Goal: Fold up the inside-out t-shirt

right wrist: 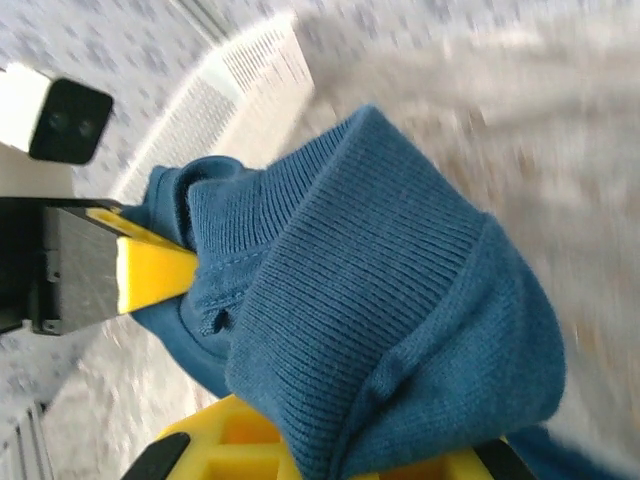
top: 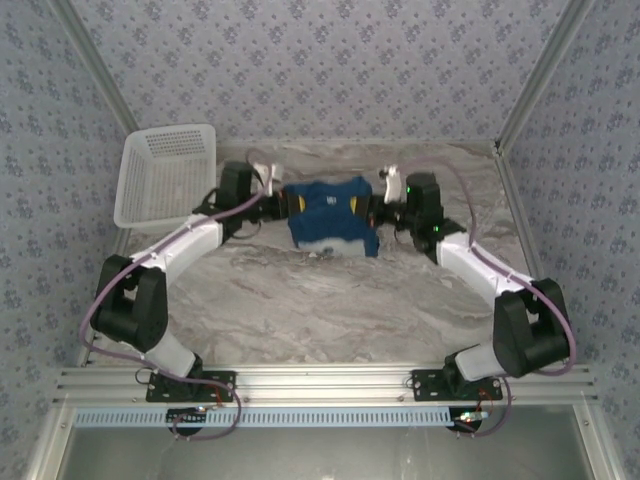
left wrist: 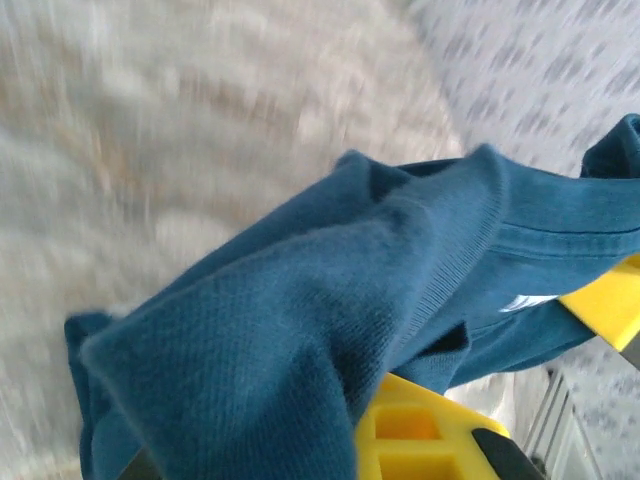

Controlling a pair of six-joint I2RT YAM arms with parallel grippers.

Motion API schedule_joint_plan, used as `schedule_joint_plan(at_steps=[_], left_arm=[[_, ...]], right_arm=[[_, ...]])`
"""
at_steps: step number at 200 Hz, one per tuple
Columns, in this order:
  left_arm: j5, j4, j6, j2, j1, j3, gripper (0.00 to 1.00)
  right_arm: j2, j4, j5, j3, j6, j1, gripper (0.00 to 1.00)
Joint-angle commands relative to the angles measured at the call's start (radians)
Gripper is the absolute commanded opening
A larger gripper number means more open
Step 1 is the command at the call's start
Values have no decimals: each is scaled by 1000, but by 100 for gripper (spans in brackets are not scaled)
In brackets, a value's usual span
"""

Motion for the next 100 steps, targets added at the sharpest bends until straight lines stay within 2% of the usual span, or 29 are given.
schedule_joint_plan(at_steps=[1, 23, 42, 100], left_arm=[[-17, 47, -34, -97, -79, -93, 0], [-41, 28, -53, -99, -159, -134, 0], [-54, 30, -64, -70, -202, -158, 0], [-63, -53, 13, 119, -181, -35, 0]], right_arm=[[-155, 15, 76, -158, 9, 51, 0], [-260, -20, 146, -270, 47, 78, 0], [-280, -60, 203, -317, 106, 88, 0], [-167, -244, 301, -232, 101, 63, 0]])
